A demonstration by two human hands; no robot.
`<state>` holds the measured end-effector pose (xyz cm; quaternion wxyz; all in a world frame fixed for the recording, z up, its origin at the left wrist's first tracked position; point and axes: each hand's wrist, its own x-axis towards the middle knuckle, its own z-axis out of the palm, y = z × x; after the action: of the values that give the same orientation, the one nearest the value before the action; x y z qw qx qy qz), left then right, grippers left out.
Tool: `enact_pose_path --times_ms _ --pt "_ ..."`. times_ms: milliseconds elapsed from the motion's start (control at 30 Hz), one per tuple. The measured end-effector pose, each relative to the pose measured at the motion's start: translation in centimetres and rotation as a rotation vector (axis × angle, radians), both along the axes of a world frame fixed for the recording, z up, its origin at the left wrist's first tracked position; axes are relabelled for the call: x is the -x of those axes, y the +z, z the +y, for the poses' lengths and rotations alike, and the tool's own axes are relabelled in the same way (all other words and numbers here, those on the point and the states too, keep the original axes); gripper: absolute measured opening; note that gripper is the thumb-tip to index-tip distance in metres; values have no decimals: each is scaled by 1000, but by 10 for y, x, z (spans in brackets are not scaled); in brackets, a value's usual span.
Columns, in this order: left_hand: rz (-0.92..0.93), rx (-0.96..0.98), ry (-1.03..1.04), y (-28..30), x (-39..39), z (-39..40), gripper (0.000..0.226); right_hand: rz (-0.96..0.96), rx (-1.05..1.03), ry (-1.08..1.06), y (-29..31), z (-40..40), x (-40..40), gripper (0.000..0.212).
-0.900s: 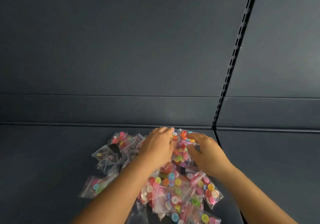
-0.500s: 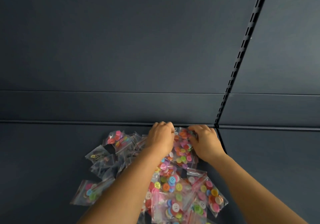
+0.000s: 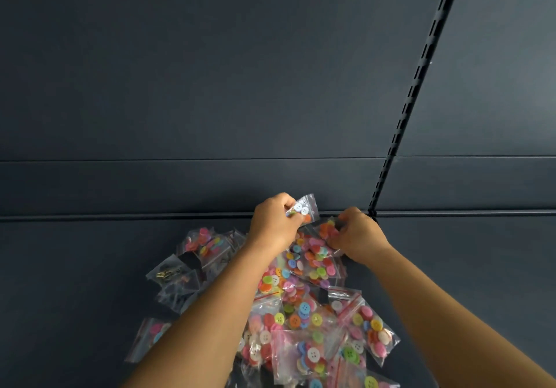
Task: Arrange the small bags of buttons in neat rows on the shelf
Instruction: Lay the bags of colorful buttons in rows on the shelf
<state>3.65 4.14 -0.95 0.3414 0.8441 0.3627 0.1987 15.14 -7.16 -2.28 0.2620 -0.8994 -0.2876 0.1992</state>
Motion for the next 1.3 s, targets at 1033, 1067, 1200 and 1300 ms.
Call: enact_pose_path --times_ms 1033,1067,1200,1300 --pt "-410 742 -186 38 -38 -105 14 580 -905 -313 61 -108 4 10" --pt "-417 741 -169 36 -43 -110 13 585 -913 -317 60 -112 -3 10" --pt "-383 660 -58 25 -71 -128 10 485 -906 -376 54 -133 -41 15" --pt "-354 604 -2 15 -93 -140 13 376 -791 -388 46 -154 -74 18"
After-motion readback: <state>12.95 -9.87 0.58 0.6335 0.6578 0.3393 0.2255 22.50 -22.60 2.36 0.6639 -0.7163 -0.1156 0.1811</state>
